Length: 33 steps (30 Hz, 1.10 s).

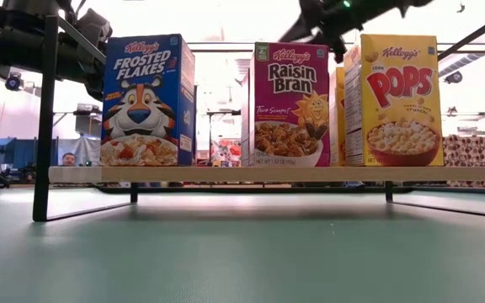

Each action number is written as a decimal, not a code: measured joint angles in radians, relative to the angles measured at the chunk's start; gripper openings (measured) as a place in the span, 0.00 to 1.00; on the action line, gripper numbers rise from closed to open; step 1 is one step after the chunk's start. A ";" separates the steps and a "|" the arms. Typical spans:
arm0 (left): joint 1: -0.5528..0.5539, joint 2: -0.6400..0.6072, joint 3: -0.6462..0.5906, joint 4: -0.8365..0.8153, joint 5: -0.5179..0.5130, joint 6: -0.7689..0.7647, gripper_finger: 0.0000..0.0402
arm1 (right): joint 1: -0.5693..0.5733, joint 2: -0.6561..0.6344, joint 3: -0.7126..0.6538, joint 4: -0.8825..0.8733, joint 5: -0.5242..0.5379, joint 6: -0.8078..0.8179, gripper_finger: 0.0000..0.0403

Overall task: Stack cereal on shelf
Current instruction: Return to Home Position

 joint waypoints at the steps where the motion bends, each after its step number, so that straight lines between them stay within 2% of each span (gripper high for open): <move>1: 0.000 0.000 0.000 0.000 0.000 0.000 0.58 | -0.008 -0.024 -0.037 0.017 0.000 -0.012 0.53; 9: 0.000 0.000 0.000 0.000 0.000 0.000 0.58 | -0.072 -0.188 -0.264 0.086 0.000 -0.024 0.53; 16: 0.000 0.000 0.000 0.000 0.000 0.000 0.58 | -0.120 -0.290 -0.436 0.235 0.004 -0.029 0.53; 25: 0.000 0.000 0.000 0.000 0.000 0.000 0.58 | -0.208 -0.428 -0.578 0.247 0.005 -0.017 0.53; 33: 0.000 0.000 0.000 0.000 0.000 0.000 0.58 | -0.231 -0.573 -0.712 0.261 0.037 -0.012 0.53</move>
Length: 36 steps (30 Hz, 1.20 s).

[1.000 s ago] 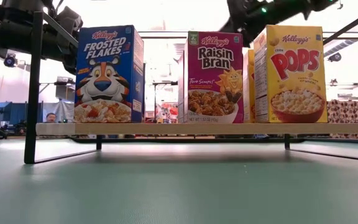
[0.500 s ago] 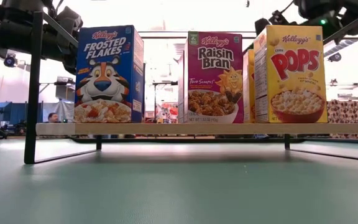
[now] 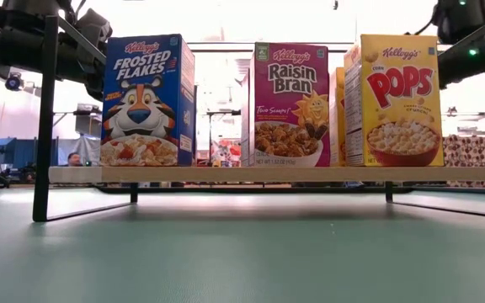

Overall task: Stack cereal on shelf
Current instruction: Return to Home Position

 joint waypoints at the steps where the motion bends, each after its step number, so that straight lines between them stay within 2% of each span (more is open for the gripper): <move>1: 0.000 0.000 0.000 0.000 0.000 0.000 0.58 | -0.001 -0.019 -0.017 0.001 0.010 0.001 0.53; 5: 0.000 0.000 0.000 0.000 0.000 0.000 0.58 | -0.001 -0.093 -0.081 0.007 0.047 0.034 0.53; 16: 0.000 0.000 0.000 0.000 0.000 0.000 0.58 | -0.022 -0.288 -0.212 0.020 0.049 0.032 0.53; 26: 0.000 0.000 0.000 0.000 0.000 0.000 0.58 | -0.020 -0.370 -0.217 -0.049 0.047 0.003 0.53; 36: 0.000 0.000 0.000 0.000 0.000 0.000 0.58 | -0.020 -0.449 -0.218 -0.151 0.046 0.050 0.53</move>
